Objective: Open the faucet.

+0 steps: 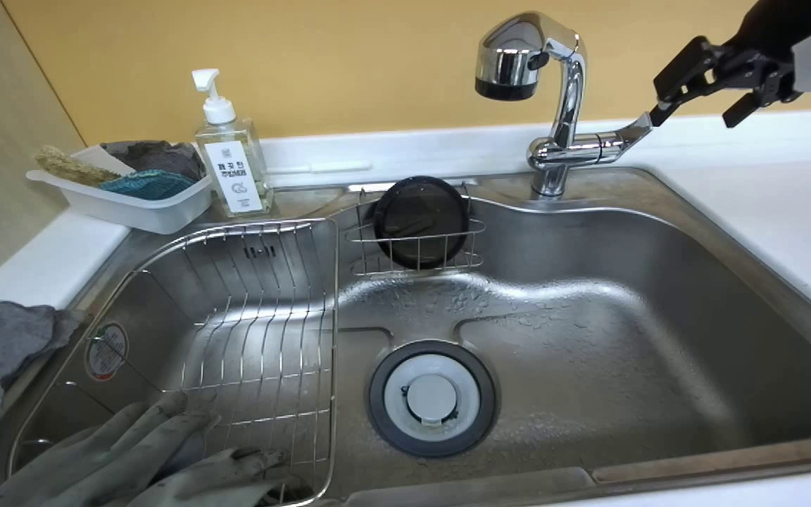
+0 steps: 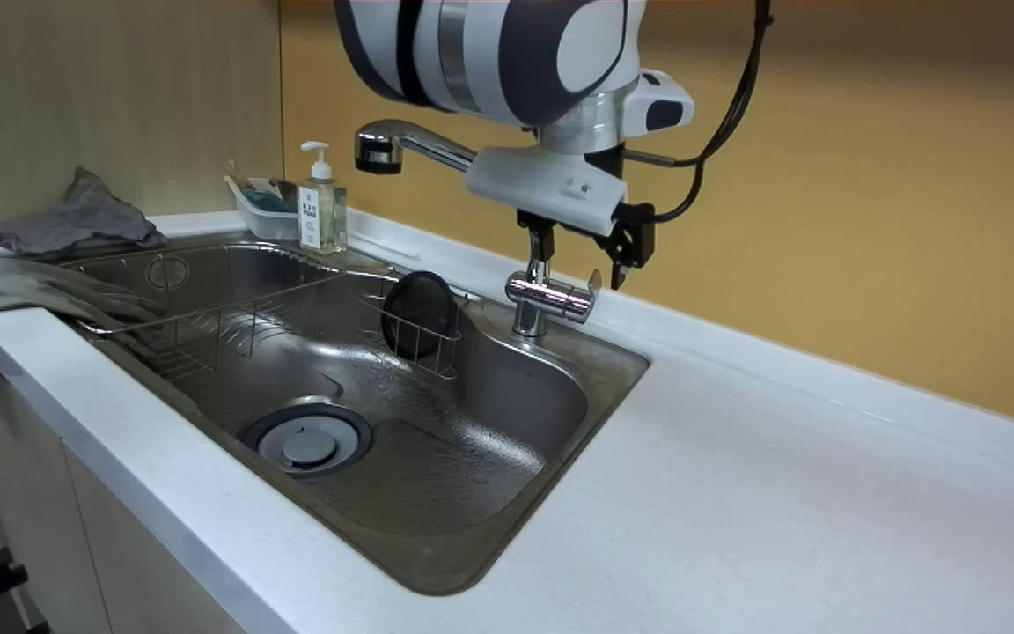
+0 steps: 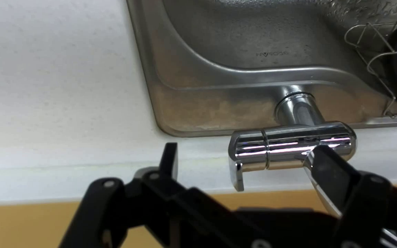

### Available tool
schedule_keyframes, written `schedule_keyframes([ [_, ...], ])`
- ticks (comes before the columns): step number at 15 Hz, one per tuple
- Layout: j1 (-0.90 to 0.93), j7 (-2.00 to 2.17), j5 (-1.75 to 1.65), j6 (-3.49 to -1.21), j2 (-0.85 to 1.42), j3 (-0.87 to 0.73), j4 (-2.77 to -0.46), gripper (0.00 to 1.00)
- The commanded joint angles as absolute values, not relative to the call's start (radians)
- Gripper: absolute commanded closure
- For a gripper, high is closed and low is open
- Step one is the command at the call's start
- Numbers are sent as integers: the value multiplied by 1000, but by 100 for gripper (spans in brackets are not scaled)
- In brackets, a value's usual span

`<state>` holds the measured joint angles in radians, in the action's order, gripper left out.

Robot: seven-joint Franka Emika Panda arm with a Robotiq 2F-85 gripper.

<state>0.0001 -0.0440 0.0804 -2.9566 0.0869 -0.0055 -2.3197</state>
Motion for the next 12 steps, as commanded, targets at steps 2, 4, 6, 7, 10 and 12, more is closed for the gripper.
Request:
schedule_keyframes([
  [2,-1,-31,75,-3051,185,8,-2261,0],
  [4,-1,-47,100,-3080,214,17,-2245,0],
  [6,-1,-45,96,-3108,239,20,-2229,0],
  [7,0,-42,92,-3121,249,17,-2221,0],
  [10,-3,-20,62,-3148,275,6,-2196,0],
  [12,-5,-19,58,-3159,283,-5,-2187,0],
])
